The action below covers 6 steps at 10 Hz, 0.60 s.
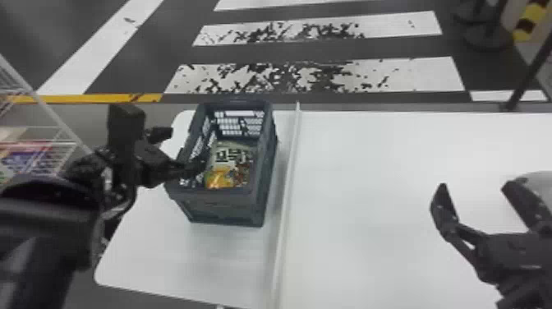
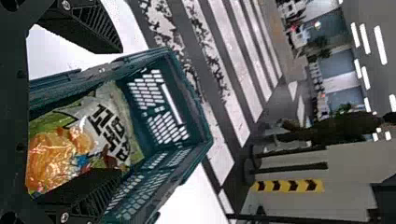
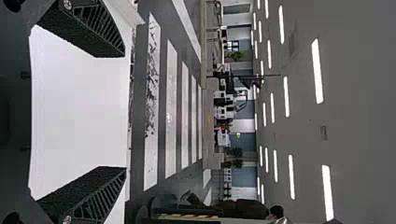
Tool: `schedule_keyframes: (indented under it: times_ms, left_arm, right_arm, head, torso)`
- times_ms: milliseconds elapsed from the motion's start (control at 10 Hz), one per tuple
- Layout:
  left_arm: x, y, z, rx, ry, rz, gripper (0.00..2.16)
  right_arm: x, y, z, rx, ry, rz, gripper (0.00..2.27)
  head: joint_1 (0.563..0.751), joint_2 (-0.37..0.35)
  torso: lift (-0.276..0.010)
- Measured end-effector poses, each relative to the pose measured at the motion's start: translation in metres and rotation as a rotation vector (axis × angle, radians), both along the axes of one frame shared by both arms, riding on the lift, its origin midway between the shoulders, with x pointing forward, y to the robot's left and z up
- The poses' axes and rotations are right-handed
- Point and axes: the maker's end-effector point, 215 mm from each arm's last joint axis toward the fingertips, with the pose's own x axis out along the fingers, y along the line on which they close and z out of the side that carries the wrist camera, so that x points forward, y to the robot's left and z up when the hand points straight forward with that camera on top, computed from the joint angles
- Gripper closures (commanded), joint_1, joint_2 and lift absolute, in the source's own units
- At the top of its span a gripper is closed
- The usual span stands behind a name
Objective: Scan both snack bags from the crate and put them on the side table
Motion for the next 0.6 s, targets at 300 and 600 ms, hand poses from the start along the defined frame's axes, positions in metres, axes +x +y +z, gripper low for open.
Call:
schedule_keyframes:
  times_ms: [300, 600]
  left_arm:
    - [0.024, -0.023, -0.027, 0.032, 0.084, -0.084, 0.09]
    - [0.038, -0.037, -0.060, 0.078, 0.204, -0.124, 0.09]
  right_arm:
    - [-0.003, 0.005, -0.004, -0.009, 0.016, 0.010, 0.06]
    - [-0.005, 0.004, -0.005, -0.015, 0.029, 0.009, 0.06]
  head:
    - [0.695, 0.158]
    - [0.695, 0.138]
  torso:
    - [-0.087]
    - [-0.087]
